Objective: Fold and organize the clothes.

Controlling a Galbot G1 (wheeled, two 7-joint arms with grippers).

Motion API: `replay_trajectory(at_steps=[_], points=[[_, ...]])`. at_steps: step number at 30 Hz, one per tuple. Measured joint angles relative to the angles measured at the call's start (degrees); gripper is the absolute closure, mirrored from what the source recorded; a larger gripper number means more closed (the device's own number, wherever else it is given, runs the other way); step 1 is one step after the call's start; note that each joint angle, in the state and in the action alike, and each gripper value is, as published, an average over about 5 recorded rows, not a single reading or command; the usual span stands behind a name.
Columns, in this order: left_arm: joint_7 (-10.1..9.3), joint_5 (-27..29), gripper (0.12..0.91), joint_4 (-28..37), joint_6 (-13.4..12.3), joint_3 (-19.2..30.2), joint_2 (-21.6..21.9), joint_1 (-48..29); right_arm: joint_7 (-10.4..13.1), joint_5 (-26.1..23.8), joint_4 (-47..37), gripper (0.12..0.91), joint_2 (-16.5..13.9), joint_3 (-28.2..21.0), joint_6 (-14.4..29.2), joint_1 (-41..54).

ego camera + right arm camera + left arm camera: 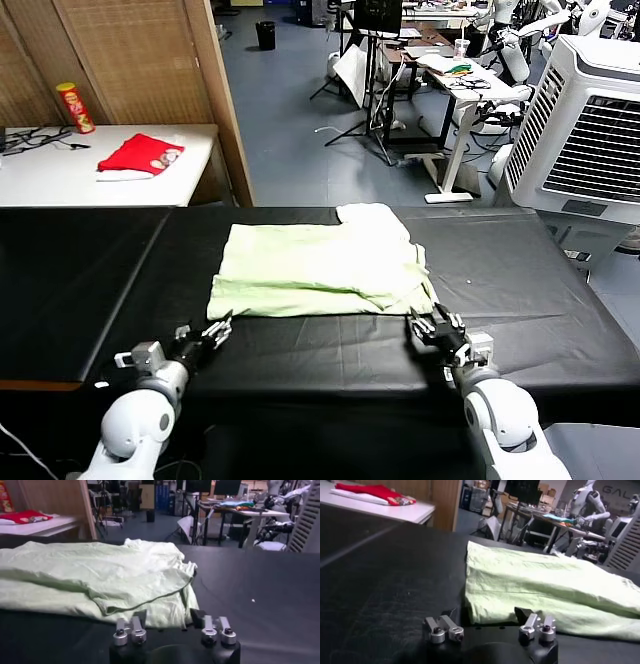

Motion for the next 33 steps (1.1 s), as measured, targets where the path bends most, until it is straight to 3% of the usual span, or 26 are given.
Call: replay_trajectory(at_steps=[3,6,12,20,23,27,33], points=[[0.05,1.2,0.760,-0.1,-0.1,0.2,0.3,0.3,0.5,0.1,1.7,0.899,-0.2,0.4,-1.3,-0.8],[-0.05,4.2,0.877,-0.7,-0.1,0.6,1.0,1.0,0.8,0.2,4.2,0.902,-0.8,0.8,-2.2,-2.1],[-0.40,8.6,0.902,-4.0,0.7,0.5,3.7,4.0,1.4,0.2,9.3,0.902,-1.2,1.9,-2.8,-6.9],[-0.45,9.6,0.902,-11.9,1.4,-1.9,6.8,12.4,1.2,-0.3,14.6,0.875,-0.9,3.3,-3.6,-15.7],[-0.88,10.0,0.902,-14.5,1.4,-2.7,7.3,15.9,0.8,-0.9,16.4,0.767,-0.7,3.7,-3.9,-18.2],[-1.84,10.3,0.885,-17.2,1.7,-3.8,7.7,20.0,0.8,-1.1,19.5,0.561,-0.7,4.4,-3.9,-21.3],[-3.17,10.2,0.625,-20.9,3.3,-5.9,7.4,25.5,0.8,0.4,23.8,0.281,-1.3,5.6,-3.9,-23.0]])
